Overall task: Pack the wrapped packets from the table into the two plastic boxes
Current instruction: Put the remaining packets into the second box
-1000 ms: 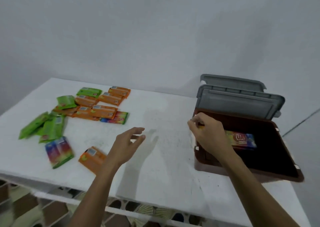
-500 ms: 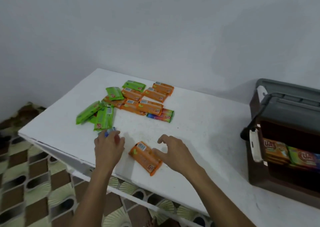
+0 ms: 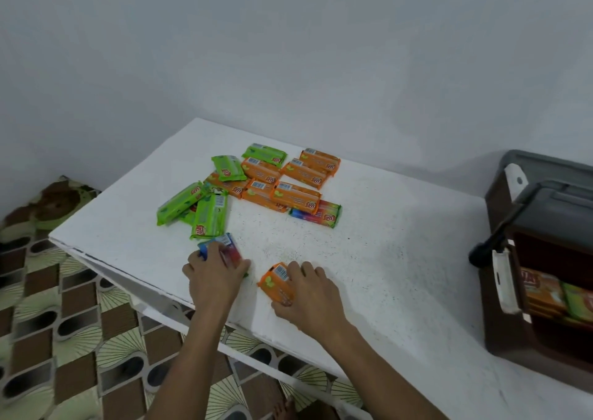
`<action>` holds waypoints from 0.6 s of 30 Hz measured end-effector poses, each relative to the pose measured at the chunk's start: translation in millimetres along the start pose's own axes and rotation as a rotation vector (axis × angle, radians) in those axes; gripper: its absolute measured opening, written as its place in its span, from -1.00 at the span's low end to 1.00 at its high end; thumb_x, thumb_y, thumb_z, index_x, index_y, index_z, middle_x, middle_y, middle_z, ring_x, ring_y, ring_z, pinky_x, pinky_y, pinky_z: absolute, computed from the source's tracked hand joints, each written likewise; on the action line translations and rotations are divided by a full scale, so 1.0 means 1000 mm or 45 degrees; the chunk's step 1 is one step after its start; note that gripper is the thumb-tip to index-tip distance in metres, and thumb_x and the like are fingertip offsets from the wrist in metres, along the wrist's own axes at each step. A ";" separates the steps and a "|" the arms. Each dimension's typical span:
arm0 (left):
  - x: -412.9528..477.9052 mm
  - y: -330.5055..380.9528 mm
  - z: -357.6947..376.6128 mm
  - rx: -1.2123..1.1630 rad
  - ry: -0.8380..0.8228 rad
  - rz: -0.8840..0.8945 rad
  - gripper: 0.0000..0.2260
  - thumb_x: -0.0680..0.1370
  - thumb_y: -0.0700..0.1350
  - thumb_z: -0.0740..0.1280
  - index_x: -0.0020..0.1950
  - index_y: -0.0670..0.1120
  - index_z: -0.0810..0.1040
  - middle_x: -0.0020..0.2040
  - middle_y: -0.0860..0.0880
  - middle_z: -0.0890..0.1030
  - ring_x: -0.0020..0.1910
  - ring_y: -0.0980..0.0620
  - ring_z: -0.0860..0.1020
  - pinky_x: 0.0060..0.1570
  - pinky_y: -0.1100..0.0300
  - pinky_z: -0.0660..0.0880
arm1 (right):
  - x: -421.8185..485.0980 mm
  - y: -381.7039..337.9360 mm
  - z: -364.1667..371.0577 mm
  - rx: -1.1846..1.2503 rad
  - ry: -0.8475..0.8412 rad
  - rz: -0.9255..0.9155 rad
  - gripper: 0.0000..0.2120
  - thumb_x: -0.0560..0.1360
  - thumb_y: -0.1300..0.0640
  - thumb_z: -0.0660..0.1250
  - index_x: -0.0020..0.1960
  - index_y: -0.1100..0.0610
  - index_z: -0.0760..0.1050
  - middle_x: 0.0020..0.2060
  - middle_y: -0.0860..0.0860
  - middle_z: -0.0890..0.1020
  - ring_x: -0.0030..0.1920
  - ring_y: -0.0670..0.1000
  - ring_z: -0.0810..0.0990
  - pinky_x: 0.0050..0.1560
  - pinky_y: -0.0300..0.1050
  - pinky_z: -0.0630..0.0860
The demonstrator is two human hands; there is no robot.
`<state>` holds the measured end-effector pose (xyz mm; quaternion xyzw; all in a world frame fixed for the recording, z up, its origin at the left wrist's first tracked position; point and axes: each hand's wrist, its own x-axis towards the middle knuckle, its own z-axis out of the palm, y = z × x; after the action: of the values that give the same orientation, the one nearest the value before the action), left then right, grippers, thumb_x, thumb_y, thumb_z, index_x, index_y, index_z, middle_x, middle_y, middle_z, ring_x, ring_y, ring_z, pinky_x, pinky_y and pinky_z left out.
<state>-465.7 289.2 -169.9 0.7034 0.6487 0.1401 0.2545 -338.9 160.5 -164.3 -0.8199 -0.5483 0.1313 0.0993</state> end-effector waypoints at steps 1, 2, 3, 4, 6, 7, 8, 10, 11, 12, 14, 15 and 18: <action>0.001 0.000 -0.001 -0.013 -0.004 -0.007 -0.48 0.39 0.11 0.47 0.25 -0.02 0.39 0.32 -0.26 0.31 0.29 -0.29 0.25 0.11 -0.13 0.39 | 0.000 0.001 -0.002 0.047 -0.005 0.023 -0.42 0.42 -0.27 0.31 0.32 0.01 0.31 0.16 0.01 0.49 0.12 0.05 0.47 -0.04 -0.04 0.49; 0.001 0.001 -0.001 -0.022 -0.014 -0.017 -0.49 0.39 0.08 0.47 0.26 -0.01 0.38 0.30 -0.26 0.31 0.28 -0.29 0.25 0.08 -0.13 0.41 | 0.000 0.003 -0.006 0.121 -0.006 0.054 -0.42 0.41 -0.27 0.32 0.30 -0.01 0.31 0.15 -0.01 0.50 0.10 0.02 0.48 -0.05 -0.05 0.52; 0.001 0.003 -0.002 -0.028 -0.023 -0.024 -0.49 0.39 0.05 0.46 0.26 0.00 0.38 0.29 -0.25 0.32 0.28 -0.29 0.25 0.06 -0.13 0.42 | -0.001 0.006 -0.010 0.223 -0.013 0.096 -0.42 0.40 -0.27 0.34 0.30 -0.03 0.30 0.14 -0.04 0.50 0.08 0.00 0.50 -0.04 -0.05 0.54; 0.001 0.005 -0.003 -0.032 -0.032 -0.031 -0.49 0.38 0.03 0.46 0.27 0.01 0.38 0.27 -0.25 0.33 0.28 -0.28 0.26 0.04 -0.12 0.43 | -0.002 0.009 -0.016 0.349 -0.022 0.145 -0.39 0.38 -0.27 0.36 0.32 -0.06 0.29 0.14 -0.06 0.50 0.07 -0.02 0.52 -0.03 -0.06 0.57; -0.002 0.009 -0.005 -0.056 -0.062 -0.041 -0.46 0.38 0.03 0.45 0.31 0.06 0.36 0.26 -0.22 0.35 0.27 -0.27 0.28 0.02 -0.11 0.43 | -0.004 0.017 -0.029 0.632 -0.052 0.251 -0.31 0.38 -0.25 0.41 0.41 -0.13 0.24 0.16 -0.09 0.50 0.07 -0.05 0.57 0.01 -0.06 0.60; -0.003 0.011 -0.006 -0.085 -0.077 -0.038 -0.44 0.38 0.04 0.44 0.34 0.08 0.35 0.25 -0.21 0.36 0.26 -0.26 0.29 0.01 -0.09 0.42 | -0.006 0.021 -0.036 0.760 -0.066 0.295 -0.28 0.39 -0.22 0.43 0.45 -0.15 0.21 0.17 -0.09 0.50 0.07 -0.05 0.58 0.03 -0.04 0.61; -0.005 0.013 -0.006 -0.130 -0.092 -0.023 -0.42 0.38 0.05 0.44 0.36 0.11 0.33 0.24 -0.20 0.37 0.25 -0.25 0.31 0.00 -0.08 0.41 | -0.006 0.025 -0.043 0.870 -0.069 0.329 -0.28 0.41 -0.18 0.43 0.47 -0.16 0.19 0.17 -0.08 0.50 0.06 -0.05 0.58 0.04 -0.03 0.61; -0.009 0.019 -0.005 -0.266 -0.126 0.026 -0.41 0.38 0.07 0.43 0.37 0.16 0.33 0.22 -0.17 0.42 0.21 -0.21 0.38 0.02 -0.06 0.43 | -0.009 0.035 -0.059 1.067 -0.045 0.381 -0.35 0.49 -0.05 0.39 0.49 -0.17 0.17 0.18 -0.04 0.52 0.03 -0.06 0.58 0.04 -0.04 0.60; -0.011 0.023 -0.004 -0.366 -0.144 0.046 -0.42 0.37 0.08 0.43 0.36 0.17 0.34 0.21 -0.14 0.46 0.17 -0.17 0.43 0.05 -0.05 0.47 | -0.012 0.040 -0.067 1.188 -0.032 0.403 -0.41 0.54 0.03 0.35 0.48 -0.18 0.18 0.18 -0.01 0.53 0.03 -0.06 0.57 0.05 -0.02 0.61; -0.014 0.030 -0.003 -0.496 -0.166 0.049 -0.44 0.39 0.07 0.43 0.36 0.17 0.35 0.21 -0.12 0.50 0.13 -0.11 0.47 0.07 -0.04 0.52 | -0.016 0.046 -0.075 1.335 -0.023 0.419 -0.46 0.58 0.09 0.30 0.47 -0.19 0.19 0.17 0.00 0.52 0.04 -0.04 0.57 0.04 0.02 0.63; -0.021 0.046 -0.004 -0.820 -0.264 -0.017 -0.50 0.47 -0.02 0.41 0.37 0.16 0.35 0.21 -0.10 0.53 0.07 -0.05 0.53 0.04 -0.02 0.56 | -0.024 0.057 -0.089 1.634 -0.008 0.425 -0.49 0.60 0.16 0.25 0.45 -0.21 0.23 0.16 -0.04 0.49 0.08 0.05 0.57 -0.05 0.07 0.66; -0.025 0.053 -0.005 -0.982 -0.342 -0.068 -0.50 0.50 -0.06 0.39 0.39 0.17 0.34 0.18 -0.11 0.55 0.05 -0.04 0.56 -0.01 0.00 0.57 | -0.029 0.063 -0.094 1.762 0.015 0.420 -0.47 0.55 0.16 0.28 0.43 -0.22 0.26 0.18 -0.04 0.48 0.11 0.10 0.57 -0.08 0.11 0.66; -0.035 0.076 -0.006 -1.311 -0.600 -0.147 -0.46 0.56 -0.13 0.33 0.45 0.19 0.23 0.09 -0.06 0.58 0.05 -0.04 0.58 -0.13 0.05 0.57 | -0.041 0.082 -0.106 2.058 0.098 0.399 -0.41 0.38 0.21 0.29 0.39 -0.12 0.39 0.22 0.11 0.58 0.18 0.23 0.60 -0.01 0.32 0.60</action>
<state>-409.3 253.6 -119.6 0.4644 0.4598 0.2635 0.7096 -247.5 89.6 -85.3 -0.5663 -0.1601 0.4696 0.6582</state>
